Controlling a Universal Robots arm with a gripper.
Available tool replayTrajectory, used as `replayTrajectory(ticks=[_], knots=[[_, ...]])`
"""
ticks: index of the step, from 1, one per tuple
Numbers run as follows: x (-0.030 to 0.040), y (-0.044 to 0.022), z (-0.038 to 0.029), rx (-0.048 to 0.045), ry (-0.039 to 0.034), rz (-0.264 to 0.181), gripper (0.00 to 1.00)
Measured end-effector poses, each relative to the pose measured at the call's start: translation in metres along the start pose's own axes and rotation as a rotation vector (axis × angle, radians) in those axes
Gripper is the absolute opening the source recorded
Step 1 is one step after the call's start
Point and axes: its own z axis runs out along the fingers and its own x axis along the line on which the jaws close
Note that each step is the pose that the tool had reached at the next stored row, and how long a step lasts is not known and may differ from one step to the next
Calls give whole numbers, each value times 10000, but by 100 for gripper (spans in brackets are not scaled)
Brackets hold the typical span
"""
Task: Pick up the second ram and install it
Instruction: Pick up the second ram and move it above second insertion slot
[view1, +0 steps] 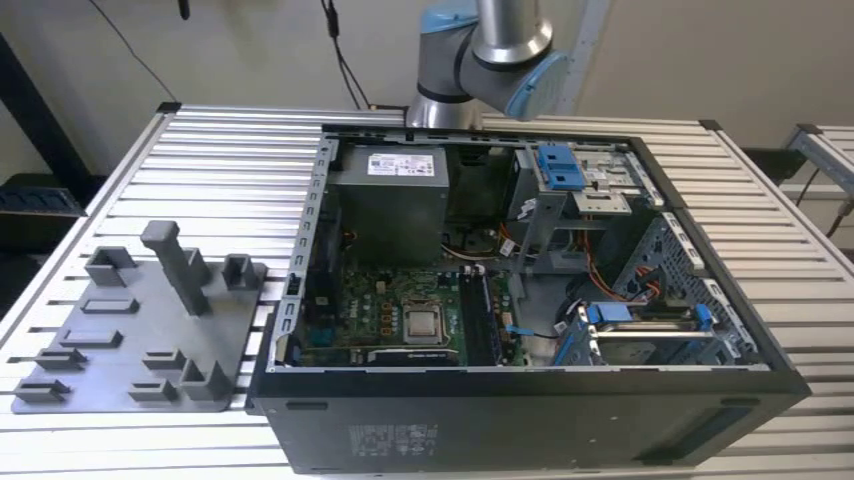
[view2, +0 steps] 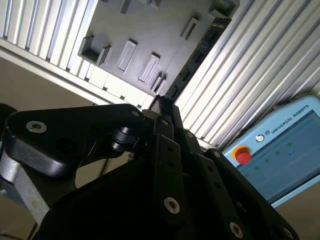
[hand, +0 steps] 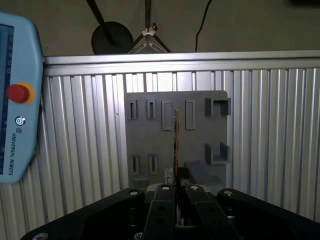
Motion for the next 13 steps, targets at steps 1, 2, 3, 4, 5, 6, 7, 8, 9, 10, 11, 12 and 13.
replayTrajectory(ticks=[1, 2, 3, 4, 5, 6, 7, 8, 9, 10, 11, 12, 13], knots=[[0, 0, -1, -1, 1, 0, 14], [0, 0, 0, 0, 0, 1, 14], [0, -6, 1, 0, -1, -1, 14], [0, -16, 1, 0, -1, -2, 14], [-1, -27, 1, 0, -1, 0, 14], [-2, -41, 1, -1, 0, 0, 14], [-3, -57, 1, 0, 0, 0, 14], [-4, -74, 1, -1, 0, 0, 14], [-5, -91, 2, 0, 0, 0, 14], [-6, -110, 2, -1, 0, 0, 14], [-8, -132, 2, -3, 0, 0, 14], [-9, -157, 2, -5, 1, 1, 14], [-11, -183, 3, -6, 0, 0, 14]])
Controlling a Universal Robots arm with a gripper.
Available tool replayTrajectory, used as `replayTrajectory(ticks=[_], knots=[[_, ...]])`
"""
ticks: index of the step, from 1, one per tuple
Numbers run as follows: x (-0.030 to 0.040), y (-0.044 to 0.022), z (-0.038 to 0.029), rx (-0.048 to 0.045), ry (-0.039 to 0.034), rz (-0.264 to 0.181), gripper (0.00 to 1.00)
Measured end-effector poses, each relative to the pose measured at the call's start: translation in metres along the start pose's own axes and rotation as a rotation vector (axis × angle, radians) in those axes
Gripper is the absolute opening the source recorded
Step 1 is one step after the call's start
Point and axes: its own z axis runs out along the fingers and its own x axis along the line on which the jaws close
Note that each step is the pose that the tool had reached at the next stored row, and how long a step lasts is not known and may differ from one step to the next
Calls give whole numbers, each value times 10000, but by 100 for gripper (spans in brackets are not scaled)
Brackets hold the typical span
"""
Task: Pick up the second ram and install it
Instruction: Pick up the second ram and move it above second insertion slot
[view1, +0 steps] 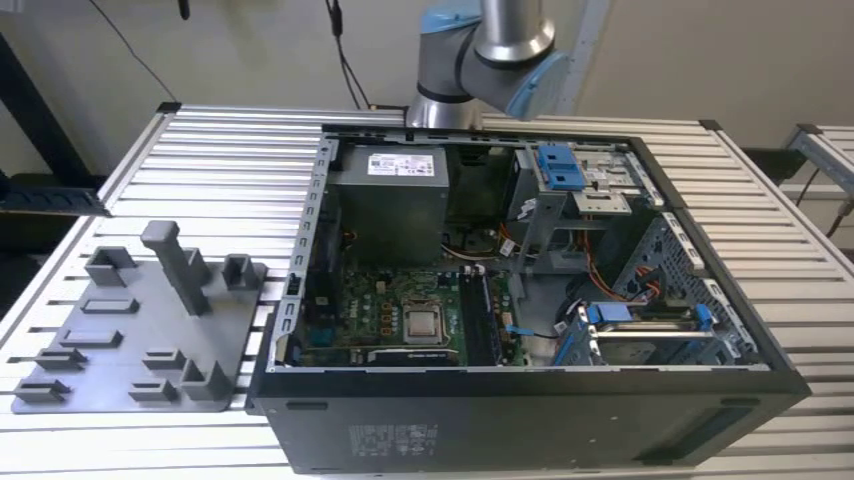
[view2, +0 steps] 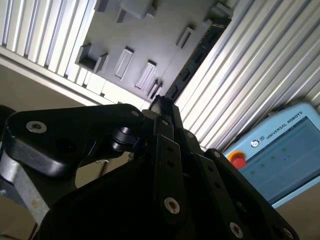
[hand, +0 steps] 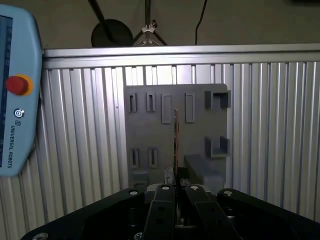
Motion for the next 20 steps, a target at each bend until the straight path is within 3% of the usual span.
replayTrajectory(ticks=[11, 20], knots=[[-19, -329, 6, -23, 1, 2, 14], [-37, -642, 12, -59, 3, 5, 14]])
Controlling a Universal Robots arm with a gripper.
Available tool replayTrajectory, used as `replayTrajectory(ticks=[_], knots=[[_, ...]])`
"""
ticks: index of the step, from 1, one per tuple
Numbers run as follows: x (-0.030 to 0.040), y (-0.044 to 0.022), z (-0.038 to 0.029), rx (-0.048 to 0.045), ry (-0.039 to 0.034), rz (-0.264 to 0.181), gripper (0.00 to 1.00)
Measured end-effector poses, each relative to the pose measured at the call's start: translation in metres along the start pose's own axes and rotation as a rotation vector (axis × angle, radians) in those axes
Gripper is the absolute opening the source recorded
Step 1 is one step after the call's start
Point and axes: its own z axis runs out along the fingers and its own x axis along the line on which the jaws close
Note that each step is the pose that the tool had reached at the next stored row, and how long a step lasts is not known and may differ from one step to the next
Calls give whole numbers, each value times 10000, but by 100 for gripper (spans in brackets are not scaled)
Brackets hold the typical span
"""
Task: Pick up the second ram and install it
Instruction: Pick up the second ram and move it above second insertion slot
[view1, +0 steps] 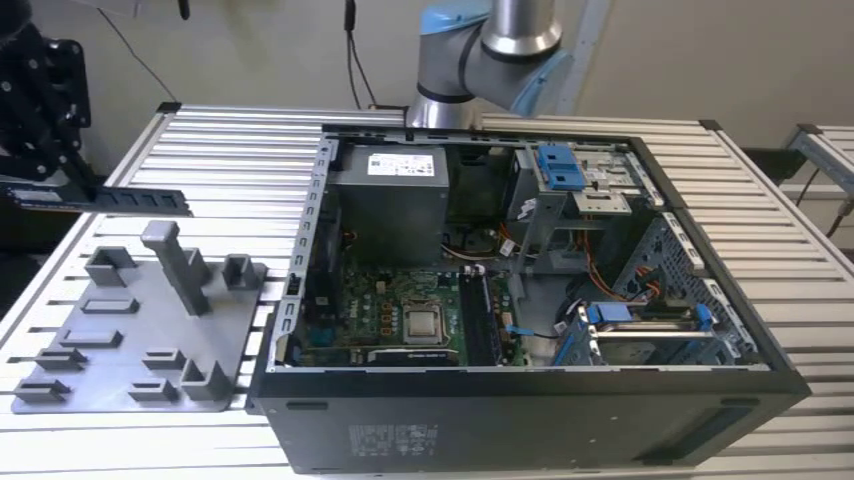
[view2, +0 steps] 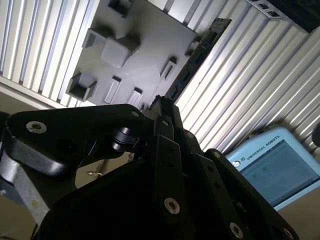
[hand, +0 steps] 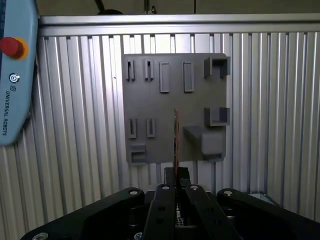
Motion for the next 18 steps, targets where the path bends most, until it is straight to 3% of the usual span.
replayTrajectory(ticks=[18], knots=[[-39, -656, 8, -69, 5, 6, 14]])
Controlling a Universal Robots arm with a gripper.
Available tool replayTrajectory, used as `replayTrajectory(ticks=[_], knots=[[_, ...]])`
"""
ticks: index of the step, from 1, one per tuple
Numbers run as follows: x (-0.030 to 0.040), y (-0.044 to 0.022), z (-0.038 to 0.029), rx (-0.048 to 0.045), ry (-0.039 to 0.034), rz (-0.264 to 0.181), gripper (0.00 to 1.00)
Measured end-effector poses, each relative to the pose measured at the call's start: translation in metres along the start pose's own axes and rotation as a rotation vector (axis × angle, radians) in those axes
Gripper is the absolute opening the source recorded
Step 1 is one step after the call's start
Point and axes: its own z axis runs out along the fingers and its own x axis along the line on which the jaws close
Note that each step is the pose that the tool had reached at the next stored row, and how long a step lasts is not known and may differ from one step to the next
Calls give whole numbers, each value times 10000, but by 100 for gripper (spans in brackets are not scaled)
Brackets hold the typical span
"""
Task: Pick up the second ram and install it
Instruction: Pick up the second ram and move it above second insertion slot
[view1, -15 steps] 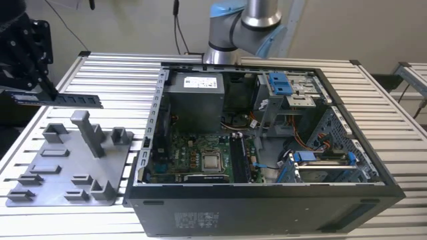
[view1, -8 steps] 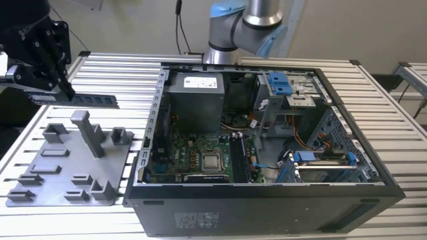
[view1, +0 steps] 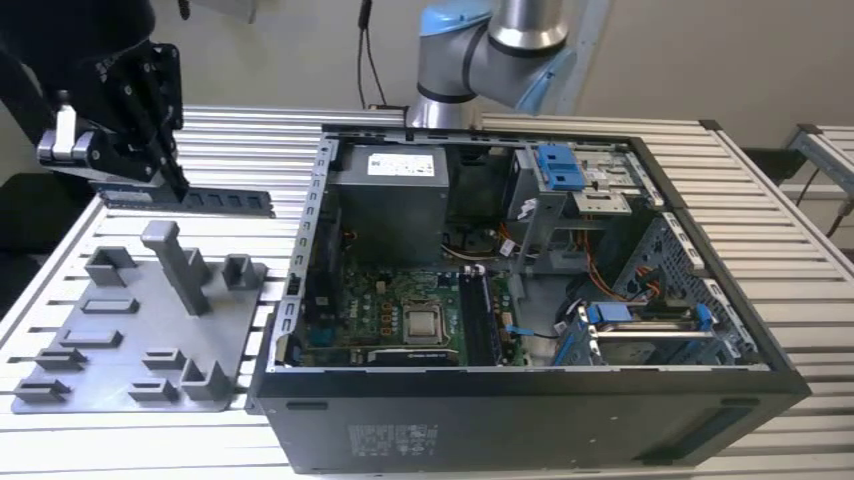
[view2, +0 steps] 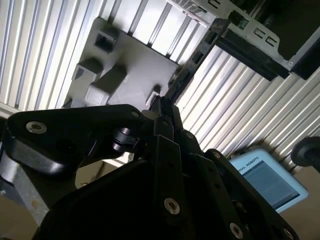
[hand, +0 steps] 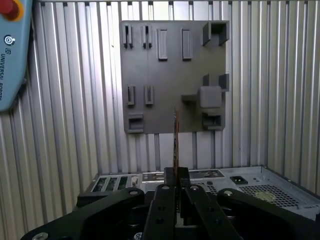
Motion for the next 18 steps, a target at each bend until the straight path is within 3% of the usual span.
replayTrajectory(ticks=[9, 18], knots=[[-19, -327, 2, -27, 1, 2, 14], [-35, -591, 5, -27, 1, 2, 14]])
